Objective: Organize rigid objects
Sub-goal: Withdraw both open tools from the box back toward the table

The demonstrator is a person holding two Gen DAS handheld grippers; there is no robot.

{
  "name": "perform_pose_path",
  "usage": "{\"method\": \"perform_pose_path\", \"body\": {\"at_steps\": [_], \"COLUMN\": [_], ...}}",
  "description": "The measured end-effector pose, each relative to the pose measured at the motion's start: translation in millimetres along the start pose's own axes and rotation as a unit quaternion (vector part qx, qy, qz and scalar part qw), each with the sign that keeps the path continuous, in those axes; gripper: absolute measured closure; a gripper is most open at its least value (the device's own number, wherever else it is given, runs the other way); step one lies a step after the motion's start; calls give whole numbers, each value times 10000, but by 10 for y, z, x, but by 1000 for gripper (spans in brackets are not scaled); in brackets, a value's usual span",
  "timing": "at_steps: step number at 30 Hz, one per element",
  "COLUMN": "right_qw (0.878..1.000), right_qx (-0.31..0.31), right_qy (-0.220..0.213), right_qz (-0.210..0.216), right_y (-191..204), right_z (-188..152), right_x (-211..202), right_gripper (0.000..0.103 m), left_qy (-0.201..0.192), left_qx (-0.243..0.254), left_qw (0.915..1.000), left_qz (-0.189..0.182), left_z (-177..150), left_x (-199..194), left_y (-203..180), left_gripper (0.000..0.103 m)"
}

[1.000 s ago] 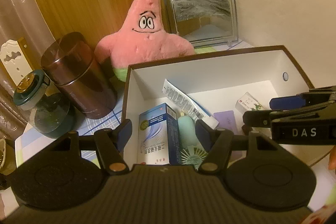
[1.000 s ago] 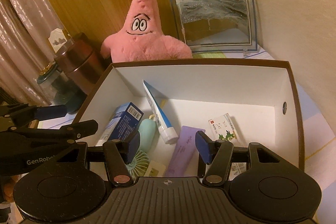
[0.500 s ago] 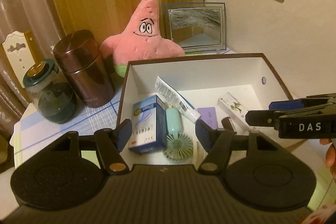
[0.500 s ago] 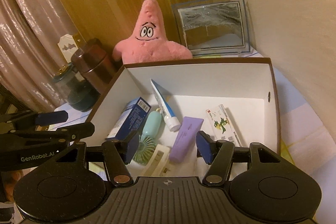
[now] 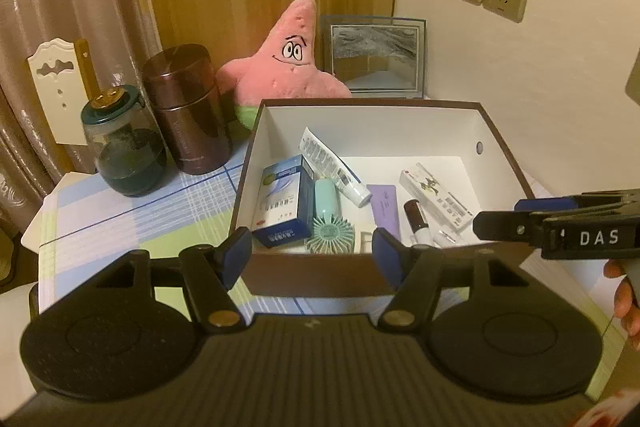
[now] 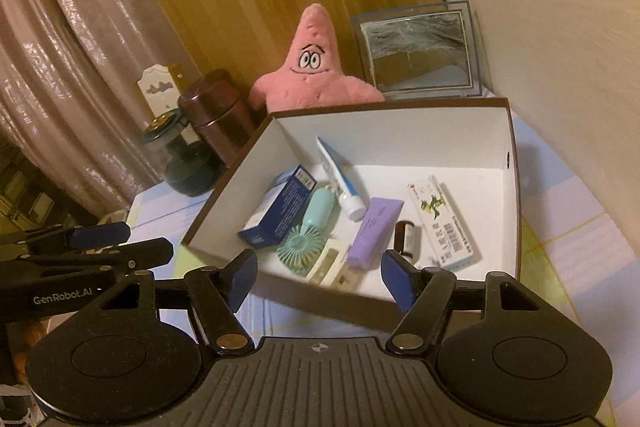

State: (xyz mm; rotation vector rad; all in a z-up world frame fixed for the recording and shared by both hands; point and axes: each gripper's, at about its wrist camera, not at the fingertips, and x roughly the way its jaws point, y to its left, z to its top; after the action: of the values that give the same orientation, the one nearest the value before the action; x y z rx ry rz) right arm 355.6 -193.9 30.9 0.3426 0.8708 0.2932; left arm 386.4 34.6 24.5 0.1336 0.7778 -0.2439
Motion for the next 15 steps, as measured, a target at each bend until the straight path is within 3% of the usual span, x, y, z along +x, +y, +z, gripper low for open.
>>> {"method": "perform_pose_path", "body": {"at_steps": [15], "right_qw": [9986], "right_qx": [-247], "right_qy": [440], "right_qz": [150], "right_y": [151], "right_z": [-518], "right_x": [-207], "right_gripper": [33], "left_qy": [171], "left_qx": [-269], "left_qw": [9995], "left_qz": [-25], "left_z": [-557], "left_x": [-431], "left_y": [-127], "left_gripper": [38]}}
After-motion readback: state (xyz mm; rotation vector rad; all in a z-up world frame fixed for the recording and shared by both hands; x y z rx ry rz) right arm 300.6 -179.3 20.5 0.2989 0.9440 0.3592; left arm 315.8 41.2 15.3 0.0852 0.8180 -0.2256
